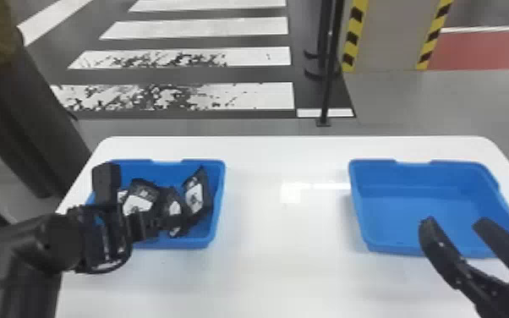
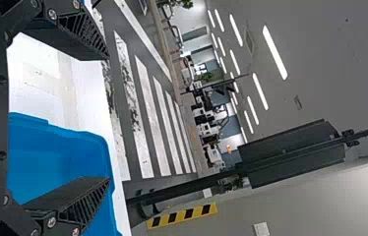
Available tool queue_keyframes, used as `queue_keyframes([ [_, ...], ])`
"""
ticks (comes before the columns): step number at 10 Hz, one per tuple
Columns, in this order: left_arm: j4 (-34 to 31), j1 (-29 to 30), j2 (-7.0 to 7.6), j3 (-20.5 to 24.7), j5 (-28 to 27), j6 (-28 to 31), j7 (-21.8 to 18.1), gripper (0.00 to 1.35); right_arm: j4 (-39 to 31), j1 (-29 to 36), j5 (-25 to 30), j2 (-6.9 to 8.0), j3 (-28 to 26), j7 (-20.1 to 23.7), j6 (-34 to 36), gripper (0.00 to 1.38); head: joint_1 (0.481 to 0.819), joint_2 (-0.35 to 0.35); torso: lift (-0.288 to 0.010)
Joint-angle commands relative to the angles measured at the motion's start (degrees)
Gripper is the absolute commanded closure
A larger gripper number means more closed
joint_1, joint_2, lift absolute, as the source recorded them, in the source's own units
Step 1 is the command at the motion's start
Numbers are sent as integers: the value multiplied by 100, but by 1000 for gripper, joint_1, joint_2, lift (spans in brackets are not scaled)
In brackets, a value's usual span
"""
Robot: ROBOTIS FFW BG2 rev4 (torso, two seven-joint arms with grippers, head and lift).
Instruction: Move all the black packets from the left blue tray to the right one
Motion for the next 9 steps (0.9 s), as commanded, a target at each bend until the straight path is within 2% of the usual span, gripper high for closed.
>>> queue_keyframes([
  [1, -583, 287, 9, -1, 122, 64, -16, 1153, -2, 13, -1, 0, 0, 0, 4, 150, 695, 70, -140],
  [3, -1033, 512, 9, 11, 111, 36, -165, 1154, -2, 13, -1, 0, 0, 9, -10, 150, 695, 59, -140],
  [6, -2257, 1074, -26, -1, 99, -175, -288, 1154, -31, 13, -23, 0, 0, 17, 4, 150, 695, 47, -140],
  [8, -2960, 1341, -44, -47, 65, -287, -552, 1154, -59, -254, 34, -26, 0, 404, 356, 145, 695, 39, -140],
  [9, -3157, 1412, -18, -161, -38, -287, -745, 1154, -87, -521, 194, -62, 0, 721, 848, 148, 695, 40, -140],
])
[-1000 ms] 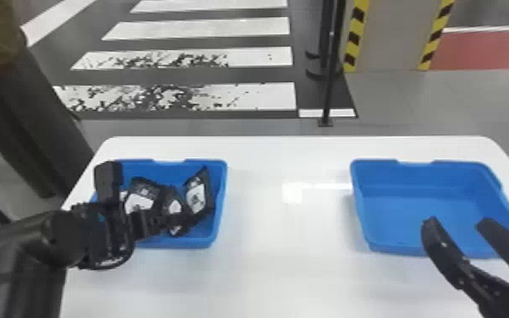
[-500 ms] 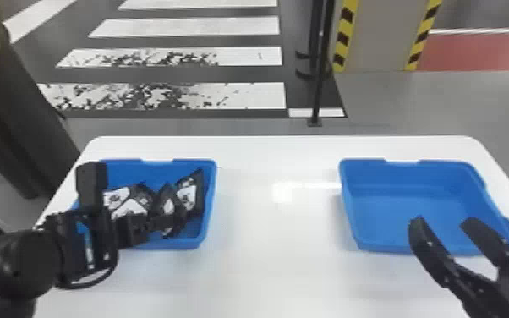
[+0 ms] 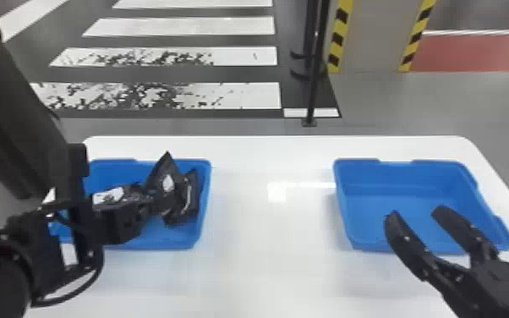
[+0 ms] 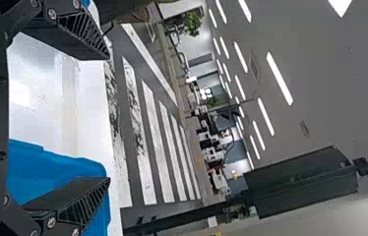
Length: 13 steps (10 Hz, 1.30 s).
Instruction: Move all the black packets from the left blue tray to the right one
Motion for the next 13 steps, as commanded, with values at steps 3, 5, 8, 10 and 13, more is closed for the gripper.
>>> queue_keyframes([
  [3, -535, 210, 98, -773, -58, -32, -304, 1154, -18, -785, 611, -88, 25, 582, 1112, 148, 695, 18, -140],
  [5, -661, 225, 107, -1207, 56, -88, -392, 1154, -46, -1038, 588, -167, 276, 626, 1520, 147, 695, -28, -140],
  [8, -732, 112, 169, -1641, 250, -215, -427, 1154, -117, -1277, 359, -281, 664, 652, 1970, 148, 695, -57, -140],
  [10, -732, 28, 195, -1835, 353, -257, -435, 1153, -46, -1474, 199, -325, 939, 652, 2041, 148, 695, -55, -140],
  [13, -703, -57, 221, -2007, 376, -229, -435, 1153, -89, -1671, 28, -396, 1133, 661, 2139, 144, 695, -49, -140],
])
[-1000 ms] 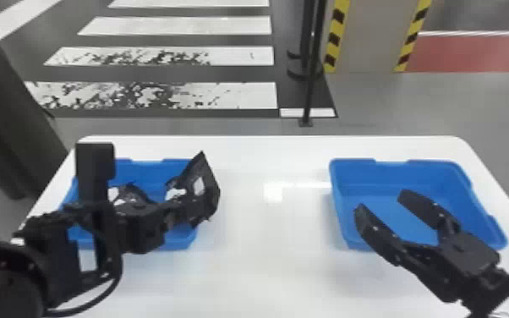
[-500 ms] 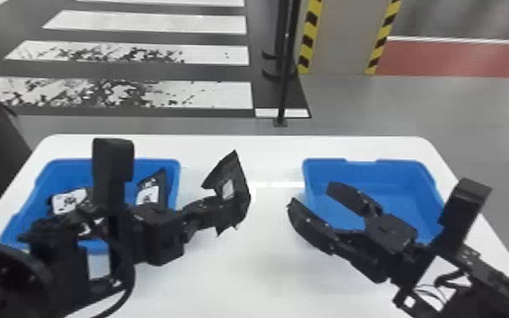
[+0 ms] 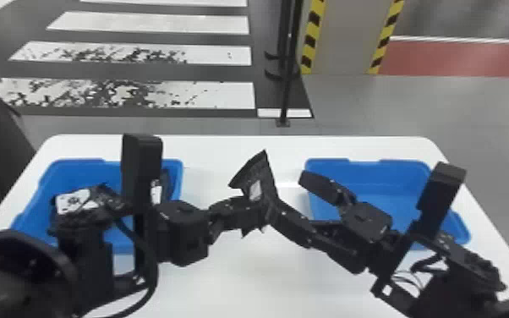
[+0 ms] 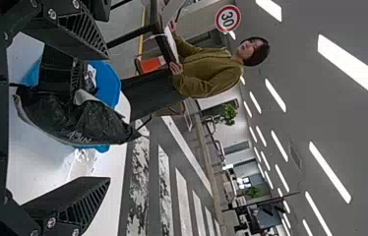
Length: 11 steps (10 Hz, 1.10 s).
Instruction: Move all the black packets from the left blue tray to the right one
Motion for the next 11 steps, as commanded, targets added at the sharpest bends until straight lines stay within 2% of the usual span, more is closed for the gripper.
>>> queue_keyframes([
  [1, 7, -22, 19, -73, 92, 4, 0, 1153, 72, -123, -51, -7, 134, 1, 70, 144, 695, -44, -140],
  [5, 7, -93, 54, -302, 309, -24, -17, 1153, 606, -615, -85, -25, 180, 1, 56, 151, 695, -56, -140],
  [6, 7, -93, 54, -313, 309, -24, -17, 1154, 634, -657, -85, -42, 180, 1, 56, 338, 695, -65, -140],
  [7, 7, -93, 54, -302, 309, -24, -17, 1153, 649, -671, -85, -42, 202, -8, 28, 947, 695, -69, -140],
  [8, 7, -93, 54, -302, 309, -24, -17, 1153, 733, -671, -97, -34, 214, -26, -380, 1213, 695, -69, -140],
  [10, 7, -79, 54, -302, 331, -52, -17, 1153, 733, -615, -97, -25, 237, -17, -408, 1217, 695, -72, -140],
  [11, 7, -65, 54, -279, 331, -94, -17, 1153, 761, -615, -120, -25, 260, 1, -408, 1265, 695, -72, -140],
])
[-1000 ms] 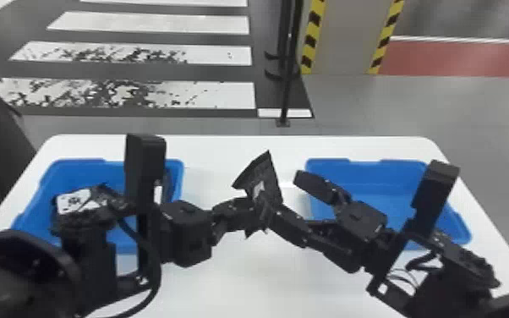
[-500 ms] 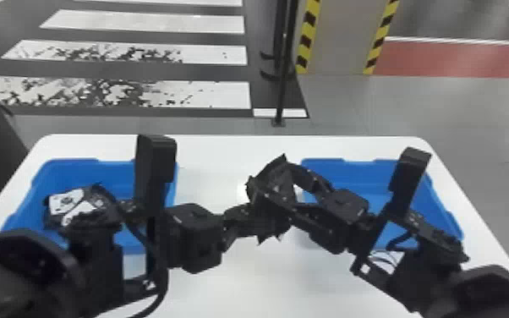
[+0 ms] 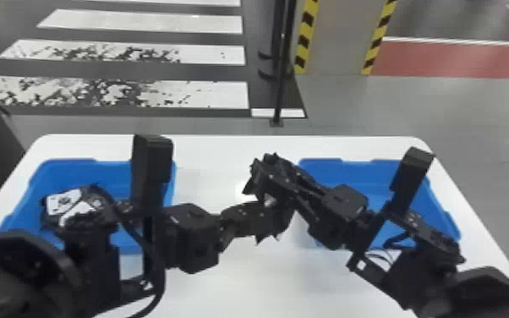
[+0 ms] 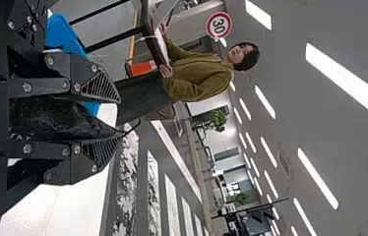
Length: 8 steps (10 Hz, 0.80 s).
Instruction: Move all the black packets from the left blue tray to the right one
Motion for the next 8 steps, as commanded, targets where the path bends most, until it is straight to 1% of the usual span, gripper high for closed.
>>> queue_keyframes([
  [1, 0, 24, -17, 40, 2, -91, 9, 1153, 54, 19, -33, 0, 18, 51, -1, 1279, 695, -68, -140],
  [2, 0, 38, -17, 75, 25, -105, 9, 1153, 82, 5, -33, -9, 18, 86, -1, 1279, 695, -65, -140],
  [3, 0, 66, -26, 109, 60, -203, 18, 1116, 82, -9, -33, -9, 18, 95, -1, 1279, 695, -60, -140],
  [4, 14, 136, -34, 132, 117, -344, 70, 808, 110, -37, -45, -9, -51, 95, -29, 1279, 695, -57, -140],
  [5, 14, 192, -52, 200, 105, -344, 88, 384, 180, -93, -68, -9, -142, 95, -85, 1279, 695, -58, -140],
  [6, 14, 277, -78, 315, 105, -344, 97, 107, 307, -192, -45, -9, -291, 95, -128, 1279, 695, -60, -140],
  [7, 14, 403, -105, 440, 128, -400, 97, 101, 560, -347, -45, -9, -462, 86, -184, 1279, 695, -67, -140],
  [8, 14, 516, -131, 566, 242, -456, 105, 130, 1024, -614, -56, -35, -611, 86, -310, 1279, 695, -78, -140],
])
